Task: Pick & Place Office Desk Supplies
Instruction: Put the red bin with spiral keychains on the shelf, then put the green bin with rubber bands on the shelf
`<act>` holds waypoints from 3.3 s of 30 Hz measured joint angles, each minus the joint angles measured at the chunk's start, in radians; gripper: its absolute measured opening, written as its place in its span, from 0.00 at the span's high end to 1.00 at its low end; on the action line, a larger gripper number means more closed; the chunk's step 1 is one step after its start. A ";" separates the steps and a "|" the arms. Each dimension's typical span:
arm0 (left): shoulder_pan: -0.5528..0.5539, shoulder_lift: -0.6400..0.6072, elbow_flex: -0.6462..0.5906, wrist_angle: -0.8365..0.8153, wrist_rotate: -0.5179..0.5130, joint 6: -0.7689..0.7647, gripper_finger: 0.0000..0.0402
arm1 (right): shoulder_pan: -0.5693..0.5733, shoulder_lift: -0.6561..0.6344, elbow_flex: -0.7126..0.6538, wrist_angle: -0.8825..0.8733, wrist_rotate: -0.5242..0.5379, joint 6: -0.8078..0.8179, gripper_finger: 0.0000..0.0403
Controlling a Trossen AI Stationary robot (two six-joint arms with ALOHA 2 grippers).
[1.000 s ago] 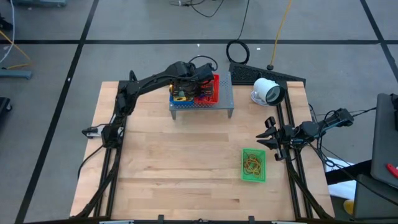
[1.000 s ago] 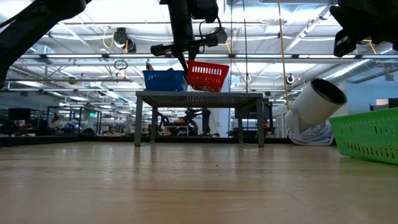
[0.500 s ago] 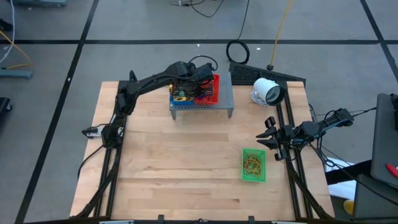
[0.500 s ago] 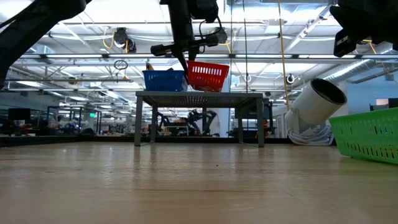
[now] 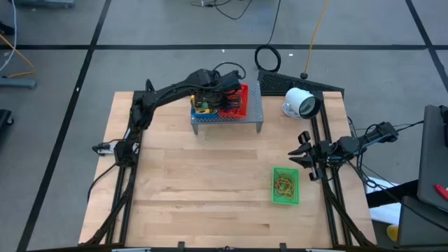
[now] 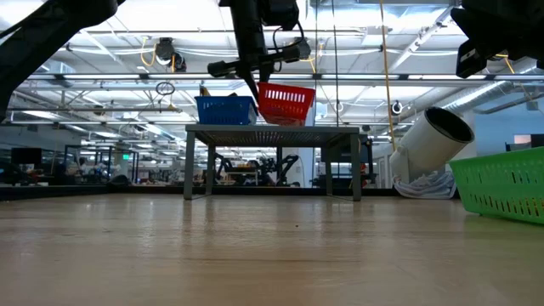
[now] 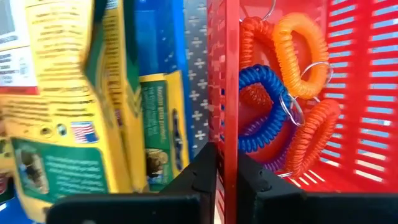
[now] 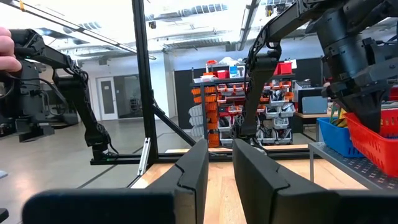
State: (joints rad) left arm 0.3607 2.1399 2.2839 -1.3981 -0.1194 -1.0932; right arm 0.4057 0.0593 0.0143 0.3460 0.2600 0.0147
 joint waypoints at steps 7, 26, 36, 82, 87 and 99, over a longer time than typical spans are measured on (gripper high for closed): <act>0.000 0.000 0.000 0.016 0.006 0.004 0.81 | 0.000 0.000 0.000 0.000 0.000 0.000 0.84; 0.000 -0.002 0.000 0.018 0.014 0.008 0.64 | 0.000 0.000 0.000 0.000 0.000 0.000 0.84; 0.000 -0.002 0.000 0.020 0.022 0.011 0.64 | 0.000 0.000 0.000 0.000 0.000 0.000 0.84; -0.249 -0.287 -0.019 0.126 0.097 0.861 0.64 | 0.000 0.000 0.000 0.001 0.000 0.000 0.84; -0.271 -0.517 -0.324 0.317 0.217 1.101 0.64 | 0.000 0.000 0.000 0.000 0.000 0.000 0.84; -0.380 -1.272 -1.485 1.381 0.313 1.181 0.64 | 0.000 0.000 0.000 0.001 0.000 0.000 0.84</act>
State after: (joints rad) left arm -0.0190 0.8674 0.7986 -0.0175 0.1932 0.0875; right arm 0.4055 0.0597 0.0143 0.3466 0.2600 0.0149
